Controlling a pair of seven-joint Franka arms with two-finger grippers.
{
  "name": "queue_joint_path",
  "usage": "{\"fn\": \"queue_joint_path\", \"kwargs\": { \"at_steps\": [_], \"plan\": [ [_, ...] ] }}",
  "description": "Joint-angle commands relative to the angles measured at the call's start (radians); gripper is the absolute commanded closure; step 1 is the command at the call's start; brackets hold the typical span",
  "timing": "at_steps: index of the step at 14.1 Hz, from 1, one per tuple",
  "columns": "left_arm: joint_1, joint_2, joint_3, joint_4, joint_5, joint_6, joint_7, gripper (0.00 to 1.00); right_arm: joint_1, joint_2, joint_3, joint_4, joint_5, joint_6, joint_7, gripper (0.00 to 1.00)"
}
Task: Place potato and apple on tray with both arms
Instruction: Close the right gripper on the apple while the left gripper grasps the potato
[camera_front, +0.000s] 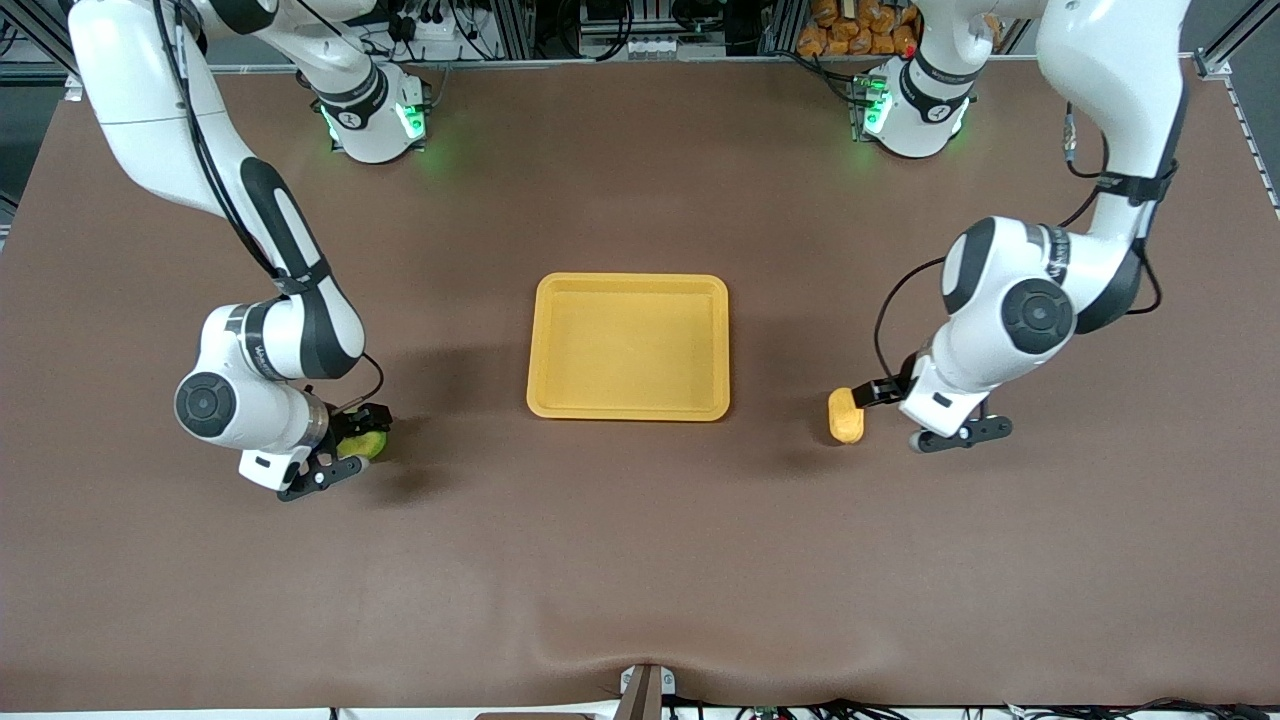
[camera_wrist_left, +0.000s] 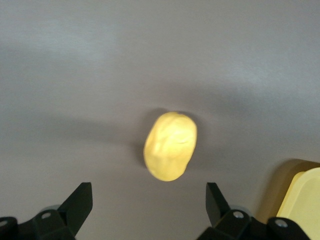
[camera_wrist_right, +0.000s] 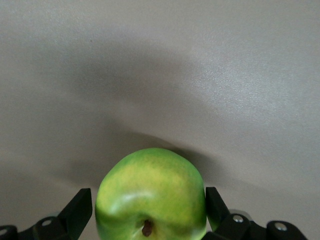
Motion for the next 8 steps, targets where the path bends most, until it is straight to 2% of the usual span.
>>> {"fn": "queue_joint_path", "kwargs": {
  "at_steps": [1,2,3,4,5,8],
  "plan": [
    [-0.027,0.046,0.002,0.001,0.035,0.058,-0.026,0.0,0.009,-0.039,-0.008,-0.054,0.013,0.019,-0.025,0.0],
    [-0.028,0.06,0.002,0.001,0.051,0.07,-0.026,0.0,0.006,-0.037,-0.008,-0.054,0.013,0.019,-0.025,0.0],
    [-0.029,0.076,0.002,-0.001,0.059,0.082,-0.028,0.0,0.006,-0.039,-0.008,-0.054,0.013,0.018,-0.027,0.11],
    [-0.028,0.091,0.001,-0.001,0.061,0.101,-0.028,0.0,0.005,-0.041,-0.008,-0.054,0.013,0.015,-0.045,0.75],
    [-0.031,0.103,0.001,-0.002,0.061,0.12,-0.028,0.0,0.003,-0.042,-0.006,-0.052,0.013,0.01,-0.062,1.0],
    [-0.055,0.134,0.004,-0.001,0.067,0.151,-0.026,0.0,0.001,-0.05,-0.006,-0.051,0.015,0.001,-0.062,1.0]
  ]
}}
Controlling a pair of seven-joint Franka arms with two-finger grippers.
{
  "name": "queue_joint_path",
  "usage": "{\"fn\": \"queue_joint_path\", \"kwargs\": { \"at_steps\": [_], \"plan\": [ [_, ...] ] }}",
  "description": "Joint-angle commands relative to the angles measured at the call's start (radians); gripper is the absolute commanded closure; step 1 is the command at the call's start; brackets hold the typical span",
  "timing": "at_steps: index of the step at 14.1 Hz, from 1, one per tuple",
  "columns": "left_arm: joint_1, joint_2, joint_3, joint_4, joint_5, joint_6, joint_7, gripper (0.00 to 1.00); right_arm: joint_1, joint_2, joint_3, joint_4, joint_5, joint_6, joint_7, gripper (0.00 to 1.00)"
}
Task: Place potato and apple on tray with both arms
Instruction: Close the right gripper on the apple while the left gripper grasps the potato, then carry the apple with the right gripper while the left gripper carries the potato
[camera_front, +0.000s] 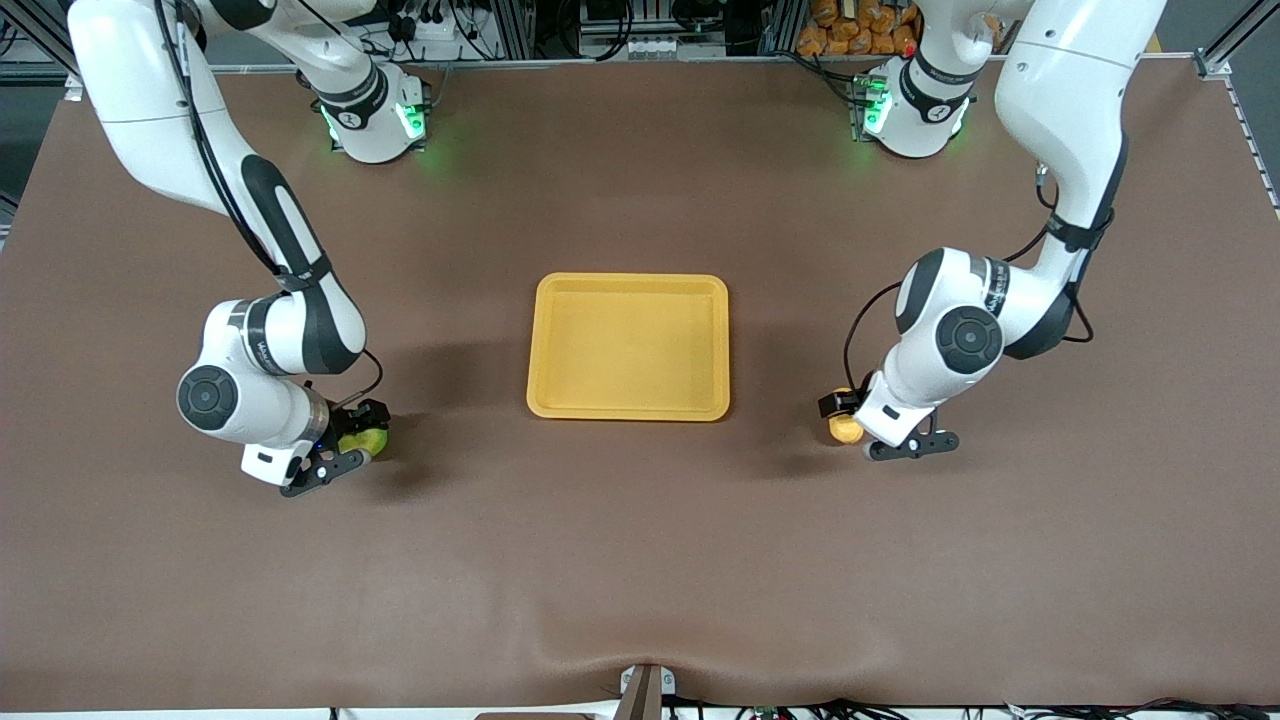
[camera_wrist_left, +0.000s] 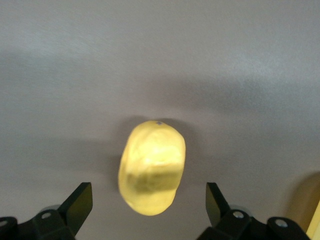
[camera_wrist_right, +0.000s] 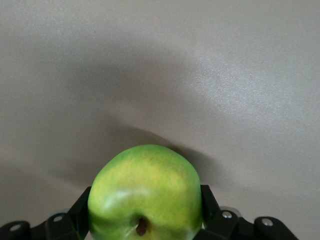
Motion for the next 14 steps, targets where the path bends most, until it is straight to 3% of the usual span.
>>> {"fn": "queue_joint_path", "kwargs": {
  "at_steps": [1,6,7,11,12,14],
  "plan": [
    [-0.015,0.021,0.004,0.001,0.038,0.035,-0.022,0.0,0.009,-0.059,-0.004,-0.027,0.018,-0.033,-0.017,1.0],
    [-0.003,0.061,0.005,0.003,0.119,0.066,-0.022,0.15,0.095,-0.12,0.011,-0.02,0.024,-0.159,0.151,1.0],
    [-0.002,0.064,0.005,0.001,0.12,0.066,-0.022,0.24,0.122,-0.13,0.013,-0.02,0.024,-0.165,0.215,1.0],
    [-0.011,0.046,0.005,0.003,0.12,0.05,-0.036,0.9,0.286,-0.139,0.014,-0.02,0.024,-0.17,0.562,1.0],
    [-0.011,0.03,0.004,0.004,0.121,0.035,-0.036,1.0,0.319,-0.137,0.014,-0.02,0.025,-0.165,0.642,1.0],
    [-0.018,-0.006,0.001,0.019,0.121,-0.043,-0.036,1.0,0.388,-0.134,0.013,-0.01,0.072,-0.157,0.763,1.0]
  ]
}}
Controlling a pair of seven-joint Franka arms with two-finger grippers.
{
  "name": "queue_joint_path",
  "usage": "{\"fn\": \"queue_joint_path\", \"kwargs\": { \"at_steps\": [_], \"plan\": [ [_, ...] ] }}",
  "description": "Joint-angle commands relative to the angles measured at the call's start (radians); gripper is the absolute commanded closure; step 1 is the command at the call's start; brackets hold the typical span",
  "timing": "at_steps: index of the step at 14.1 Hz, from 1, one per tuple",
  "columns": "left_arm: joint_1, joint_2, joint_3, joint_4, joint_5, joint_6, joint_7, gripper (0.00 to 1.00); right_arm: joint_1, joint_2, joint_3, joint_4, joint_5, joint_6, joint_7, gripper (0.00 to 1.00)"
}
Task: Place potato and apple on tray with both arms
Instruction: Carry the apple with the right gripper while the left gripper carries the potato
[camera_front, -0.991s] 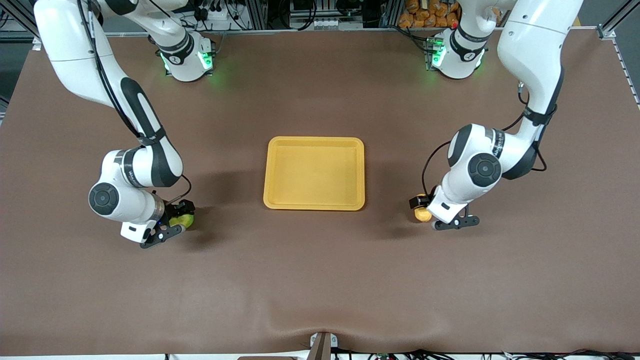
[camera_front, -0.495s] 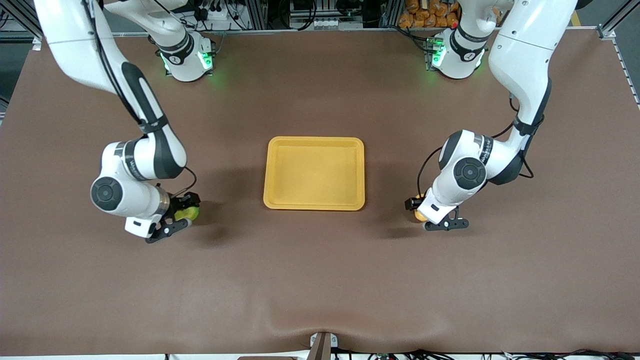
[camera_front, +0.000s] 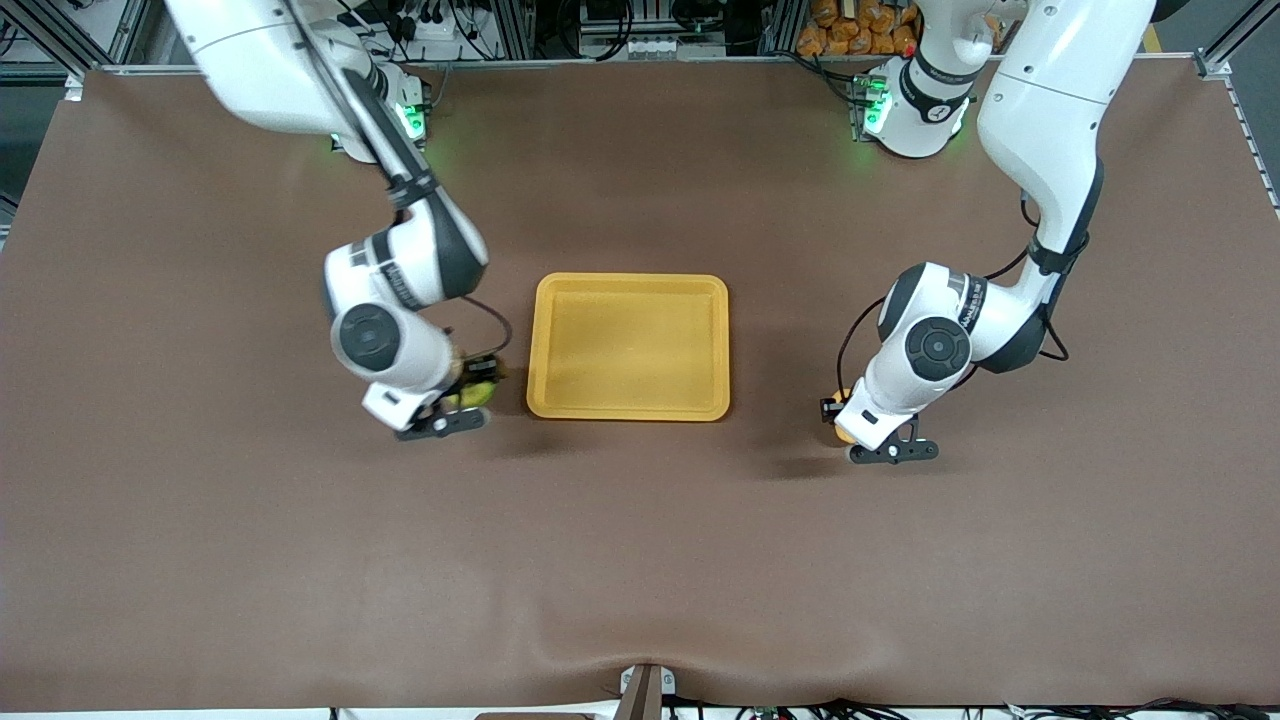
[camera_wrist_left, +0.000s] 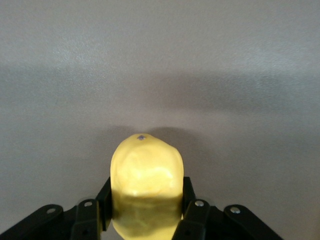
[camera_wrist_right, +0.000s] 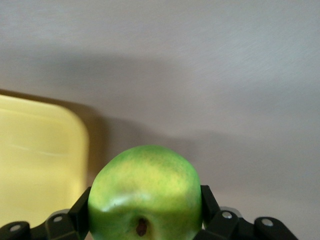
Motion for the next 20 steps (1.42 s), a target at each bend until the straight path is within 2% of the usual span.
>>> {"fn": "queue_joint_path", "kwargs": {
  "at_steps": [1,3,6,10,14,15,16,19,20],
  "plan": [
    [-0.02,-0.076,-0.003,0.015,0.028,-0.119,-0.036,1.0,0.065,-0.022,-0.013,-0.007,0.095,0.003,0.123,1.0],
    [-0.027,-0.11,-0.015,0.052,0.016,-0.216,-0.039,1.0,0.092,-0.019,-0.014,-0.007,0.147,0.02,0.123,1.0],
    [-0.031,-0.113,-0.095,0.107,0.011,-0.328,-0.171,1.0,0.173,0.001,-0.014,-0.011,0.15,0.061,0.124,1.0],
    [-0.041,-0.084,-0.196,0.104,0.013,-0.33,-0.343,1.0,0.221,0.041,-0.014,-0.017,0.15,0.109,0.175,1.0],
    [-0.102,-0.063,-0.201,0.101,0.011,-0.33,-0.51,1.0,0.22,0.063,-0.014,-0.019,0.15,0.106,0.198,0.99],
    [-0.124,-0.054,-0.201,0.101,0.011,-0.33,-0.553,1.0,0.221,0.063,-0.016,-0.017,0.15,0.107,0.218,0.91],
    [-0.144,-0.043,-0.201,0.103,0.011,-0.33,-0.593,1.0,0.22,0.061,-0.016,-0.017,0.149,0.107,0.221,0.78],
    [-0.179,-0.029,-0.203,0.109,0.01,-0.328,-0.743,1.0,0.211,0.061,-0.019,-0.019,0.147,0.107,0.221,0.48],
    [-0.198,-0.024,-0.203,0.111,0.011,-0.328,-0.775,1.0,0.214,0.061,-0.02,-0.019,0.144,0.107,0.221,0.31]
  ]
}}
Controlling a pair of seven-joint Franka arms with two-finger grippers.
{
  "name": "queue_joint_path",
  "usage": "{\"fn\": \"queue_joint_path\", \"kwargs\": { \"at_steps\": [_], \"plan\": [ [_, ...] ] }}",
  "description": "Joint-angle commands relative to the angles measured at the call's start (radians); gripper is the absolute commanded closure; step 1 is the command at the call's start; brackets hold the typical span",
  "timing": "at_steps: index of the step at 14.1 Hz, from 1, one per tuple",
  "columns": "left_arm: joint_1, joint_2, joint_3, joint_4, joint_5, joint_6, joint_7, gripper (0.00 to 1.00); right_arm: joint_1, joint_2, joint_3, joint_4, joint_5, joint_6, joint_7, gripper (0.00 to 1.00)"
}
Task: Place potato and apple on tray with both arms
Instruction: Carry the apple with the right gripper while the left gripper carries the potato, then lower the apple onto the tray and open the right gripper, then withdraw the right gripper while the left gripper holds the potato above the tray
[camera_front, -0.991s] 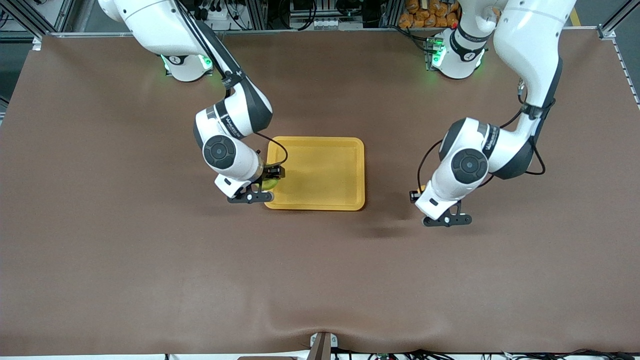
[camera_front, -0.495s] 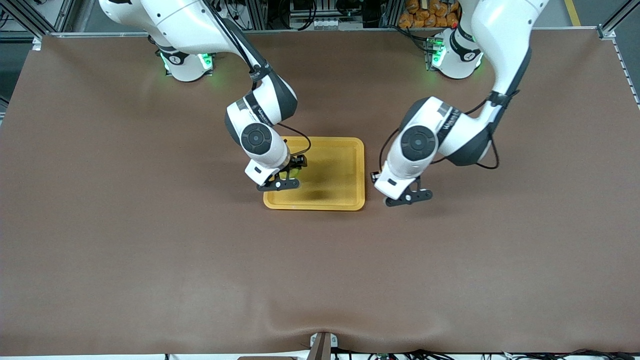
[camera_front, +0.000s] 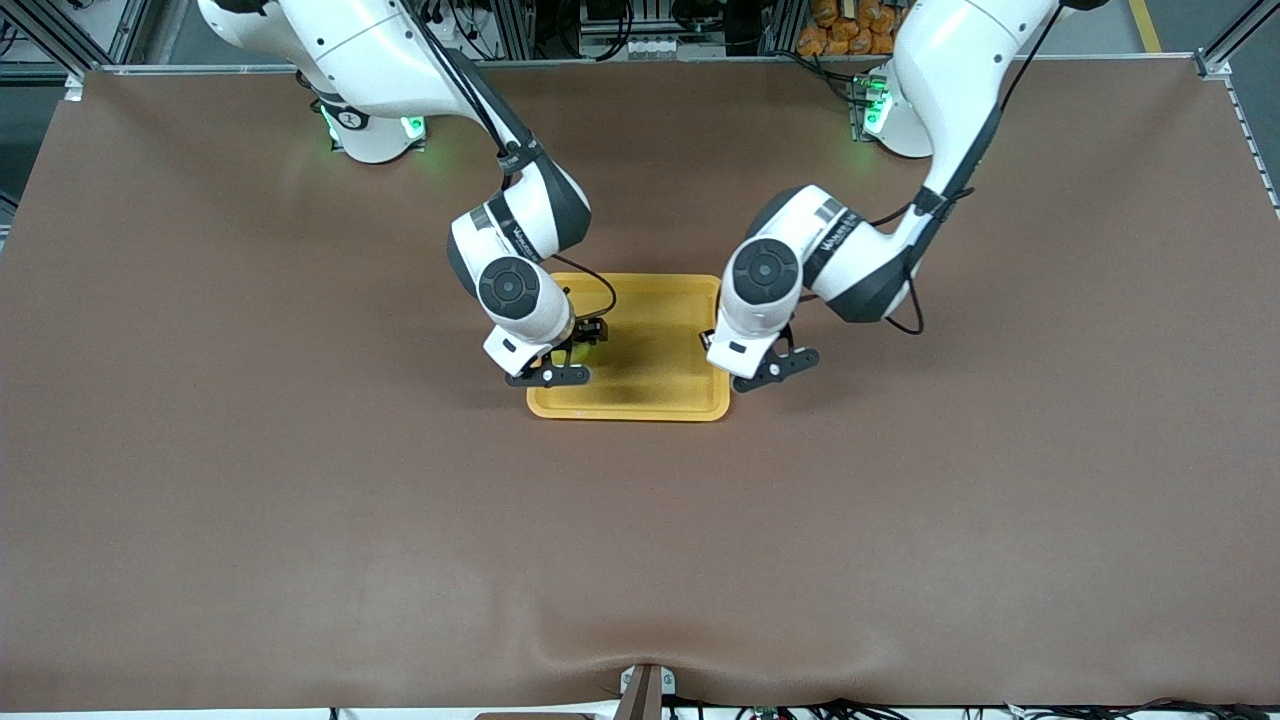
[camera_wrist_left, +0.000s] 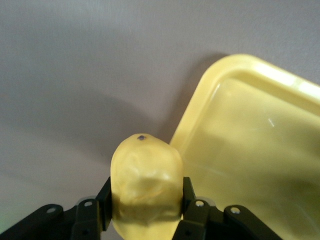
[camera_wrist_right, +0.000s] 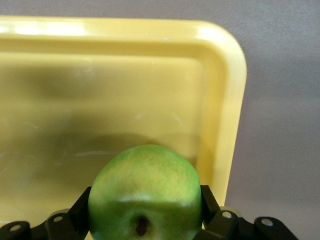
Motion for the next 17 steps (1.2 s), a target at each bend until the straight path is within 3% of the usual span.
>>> {"fn": "queue_joint_path", "kwargs": {
  "at_steps": [1,7,11,14,17],
  "plan": [
    [-0.04,0.022,-0.001,0.02,0.01,-0.011,-0.1,1.0,-0.002,-0.011,0.002,-0.004,0.008,0.001,0.013,0.02],
    [-0.112,0.091,0.002,0.064,0.028,0.004,-0.171,1.0,-0.027,-0.031,-0.006,-0.001,0.007,-0.028,0.011,0.0],
    [-0.151,0.1,0.002,0.064,0.062,0.024,-0.153,1.0,-0.102,-0.091,-0.007,-0.004,0.004,-0.071,0.002,0.0],
    [-0.154,0.103,0.001,0.057,0.111,0.024,-0.136,1.0,-0.217,-0.183,-0.014,-0.004,-0.002,-0.126,-0.018,0.0],
    [-0.18,0.119,0.001,0.057,0.168,0.024,-0.113,1.0,-0.367,-0.304,-0.012,-0.001,-0.001,-0.227,-0.206,0.0]
  ]
}}
